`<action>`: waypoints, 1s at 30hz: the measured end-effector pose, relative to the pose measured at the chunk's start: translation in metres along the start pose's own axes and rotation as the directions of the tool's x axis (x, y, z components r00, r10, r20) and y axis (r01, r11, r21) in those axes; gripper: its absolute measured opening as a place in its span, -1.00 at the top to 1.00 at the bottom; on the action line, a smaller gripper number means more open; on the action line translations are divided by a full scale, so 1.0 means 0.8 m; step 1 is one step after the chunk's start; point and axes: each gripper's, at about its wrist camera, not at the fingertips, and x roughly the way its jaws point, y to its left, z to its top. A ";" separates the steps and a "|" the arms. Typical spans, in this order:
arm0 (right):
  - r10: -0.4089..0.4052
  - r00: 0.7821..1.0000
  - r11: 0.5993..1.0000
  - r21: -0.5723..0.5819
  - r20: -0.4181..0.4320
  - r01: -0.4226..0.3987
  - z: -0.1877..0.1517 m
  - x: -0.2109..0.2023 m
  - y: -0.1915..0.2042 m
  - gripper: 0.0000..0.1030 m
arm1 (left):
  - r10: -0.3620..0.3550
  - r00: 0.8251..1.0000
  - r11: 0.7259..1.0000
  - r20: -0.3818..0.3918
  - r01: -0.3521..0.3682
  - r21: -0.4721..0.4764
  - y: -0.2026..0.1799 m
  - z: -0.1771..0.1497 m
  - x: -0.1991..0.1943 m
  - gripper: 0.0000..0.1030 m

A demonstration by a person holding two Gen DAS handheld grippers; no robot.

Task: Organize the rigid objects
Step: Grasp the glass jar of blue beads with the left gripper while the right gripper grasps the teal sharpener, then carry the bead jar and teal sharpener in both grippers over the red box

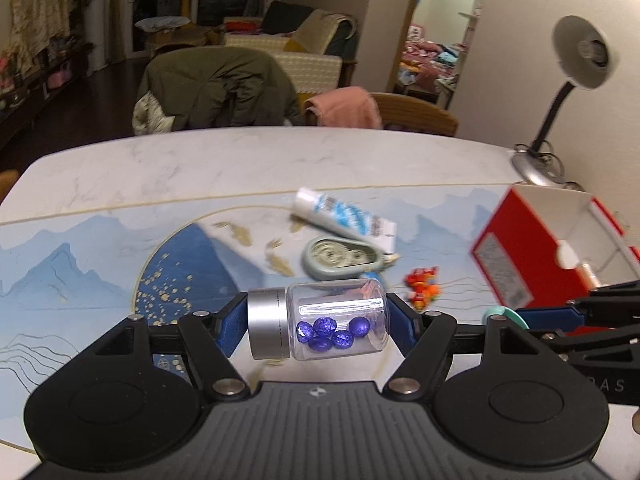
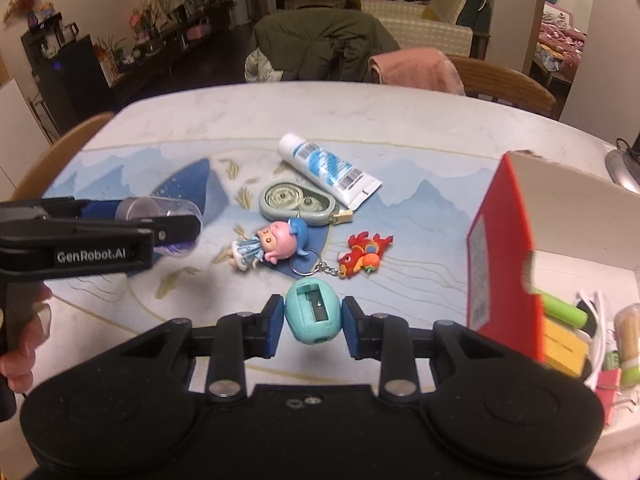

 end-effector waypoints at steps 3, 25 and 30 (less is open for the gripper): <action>0.011 1.000 1.000 0.015 0.019 -0.011 -0.001 -0.023 -0.005 0.41 | -0.020 1.000 1.000 0.015 0.019 0.021 -0.017 0.006 -0.019 -0.39; -0.020 0.988 0.994 0.114 0.152 0.003 -0.020 -0.140 -0.128 0.41 | -0.133 0.988 0.977 0.084 0.117 0.177 -0.177 0.054 -0.068 -0.39; -0.056 0.985 0.989 0.144 0.164 0.033 -0.030 -0.154 -0.175 0.41 | -0.147 0.987 0.966 0.070 0.128 0.226 -0.222 0.059 -0.056 -0.39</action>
